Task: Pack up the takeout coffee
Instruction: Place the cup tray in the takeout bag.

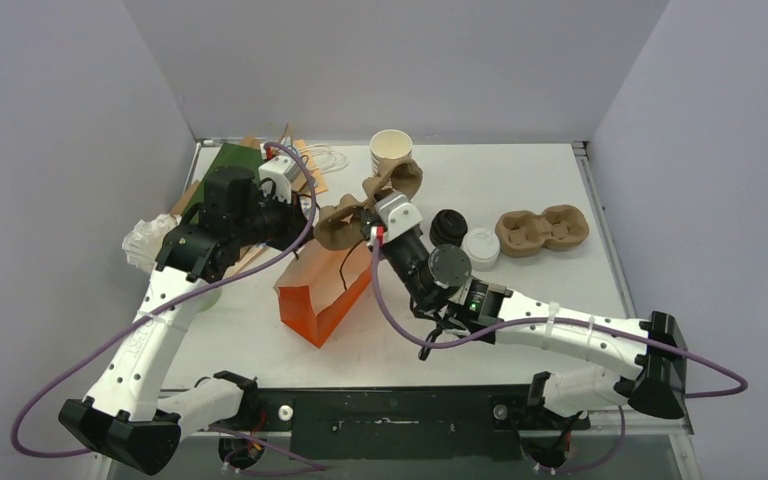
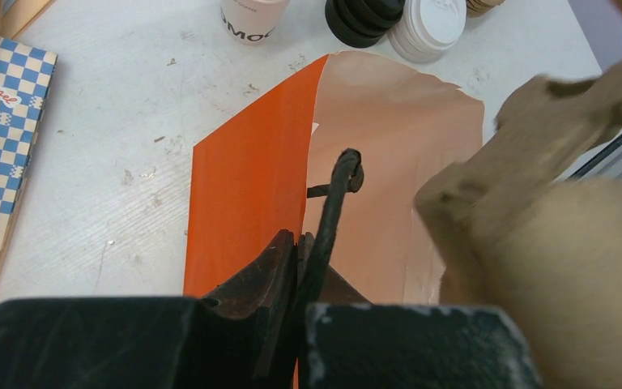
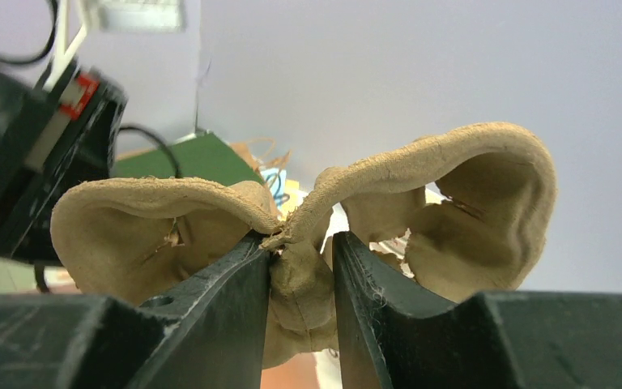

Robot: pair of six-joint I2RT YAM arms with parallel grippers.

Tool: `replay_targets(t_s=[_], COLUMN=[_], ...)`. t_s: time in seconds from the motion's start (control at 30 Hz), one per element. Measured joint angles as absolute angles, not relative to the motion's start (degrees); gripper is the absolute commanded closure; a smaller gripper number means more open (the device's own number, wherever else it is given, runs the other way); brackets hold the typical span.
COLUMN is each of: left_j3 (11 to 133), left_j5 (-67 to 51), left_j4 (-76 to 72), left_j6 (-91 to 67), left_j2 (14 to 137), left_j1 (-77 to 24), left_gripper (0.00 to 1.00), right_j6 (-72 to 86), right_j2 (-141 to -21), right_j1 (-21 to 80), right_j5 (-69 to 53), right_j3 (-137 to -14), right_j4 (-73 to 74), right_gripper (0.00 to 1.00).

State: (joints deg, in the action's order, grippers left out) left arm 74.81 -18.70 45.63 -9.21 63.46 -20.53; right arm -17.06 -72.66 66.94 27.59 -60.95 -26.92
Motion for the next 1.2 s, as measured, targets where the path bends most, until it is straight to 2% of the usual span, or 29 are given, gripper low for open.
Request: replay_targets(t_s=[0.23, 0.4, 0.6, 0.8, 1.2], left_j3=[74.8, 74.8, 74.8, 74.8, 74.5], left_j5=[-18.8, -18.7, -18.7, -18.7, -18.8], left_j4=[45.6, 45.6, 45.1, 44.9, 43.5], left_j6=[-9.8, -10.0, -10.3, -10.4, -11.0], left_j2=[63.5, 63.6, 63.6, 63.6, 63.6], left_j1=[-20.5, -20.5, -20.5, -20.5, -20.5], left_gripper=[1.0, 1.0, 1.0, 1.0, 1.0], right_j6=[-23.4, -23.3, -18.3, -11.4, 3.9], right_j2=[-74.5, -74.7, -76.6, -79.6, -81.4], right_j1=[75.0, 79.4, 80.1, 79.0, 66.9], right_j5=[31.4, 32.5, 33.0, 31.6, 10.8], right_j3=[-59.9, -62.1, -68.9, -75.2, -82.0], right_j4=[-25.2, -18.2, -7.7, 1.9, 17.3], right_gripper=[0.76, 0.75, 0.74, 0.74, 0.74])
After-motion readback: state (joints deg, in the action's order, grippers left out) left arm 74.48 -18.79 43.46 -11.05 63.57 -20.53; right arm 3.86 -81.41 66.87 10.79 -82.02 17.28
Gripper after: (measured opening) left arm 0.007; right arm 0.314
